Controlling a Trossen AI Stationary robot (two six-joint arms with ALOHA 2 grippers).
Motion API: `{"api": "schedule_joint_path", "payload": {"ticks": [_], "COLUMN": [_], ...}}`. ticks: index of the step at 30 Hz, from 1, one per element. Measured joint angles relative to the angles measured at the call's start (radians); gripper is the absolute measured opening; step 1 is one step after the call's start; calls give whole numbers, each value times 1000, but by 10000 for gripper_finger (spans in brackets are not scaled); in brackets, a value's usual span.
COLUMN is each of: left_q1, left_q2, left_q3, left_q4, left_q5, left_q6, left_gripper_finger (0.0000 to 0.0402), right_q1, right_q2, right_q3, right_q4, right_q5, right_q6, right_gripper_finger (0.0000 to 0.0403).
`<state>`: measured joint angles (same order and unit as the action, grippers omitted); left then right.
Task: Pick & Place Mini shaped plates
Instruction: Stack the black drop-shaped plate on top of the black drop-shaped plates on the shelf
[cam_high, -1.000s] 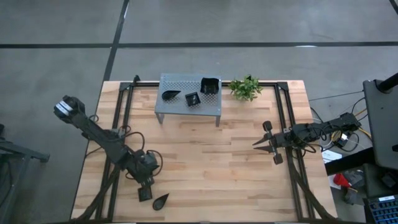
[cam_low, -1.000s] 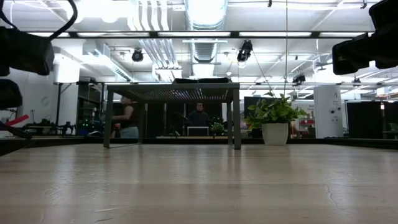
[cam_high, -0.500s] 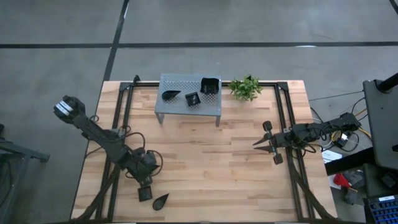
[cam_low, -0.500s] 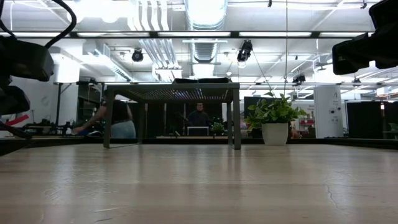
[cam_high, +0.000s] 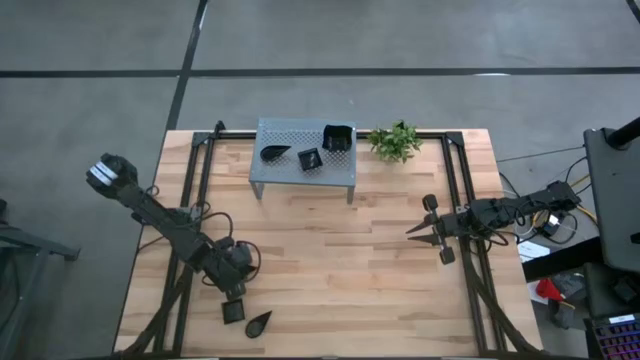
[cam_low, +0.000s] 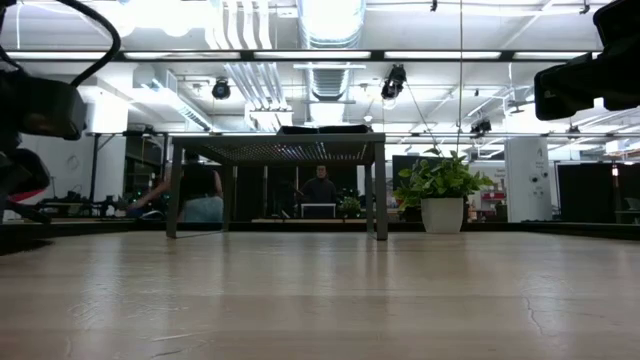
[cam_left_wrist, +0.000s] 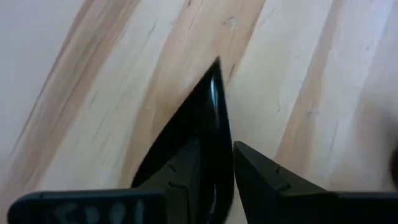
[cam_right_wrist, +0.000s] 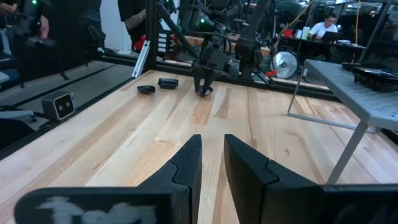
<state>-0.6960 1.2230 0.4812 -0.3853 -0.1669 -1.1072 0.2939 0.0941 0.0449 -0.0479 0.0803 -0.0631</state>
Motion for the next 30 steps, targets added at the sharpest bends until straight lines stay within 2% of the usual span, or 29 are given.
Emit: {"api": "schedule_joint_path", "payload": {"ticks": [6,13,21,30], "left_q1": [0,0,0,1], "left_q2": [0,-2,-1,-1], "left_q3": [-3,-1,37,112], "left_q4": [1,4,-26,-106], "left_q5": [-9,-15,-18,-105], "left_q6": [-21,-19,8,54], "left_gripper_finger": [77,9,1,0], "right_q1": [0,0,0,0], "right_q2": [0,0,0,0], "right_q3": [0,0,0,0], "right_q4": [0,0,0,0], "right_q5": [0,0,0,0], "right_q6": [0,0,0,0], "right_gripper_finger": [63,63,63,63]}}
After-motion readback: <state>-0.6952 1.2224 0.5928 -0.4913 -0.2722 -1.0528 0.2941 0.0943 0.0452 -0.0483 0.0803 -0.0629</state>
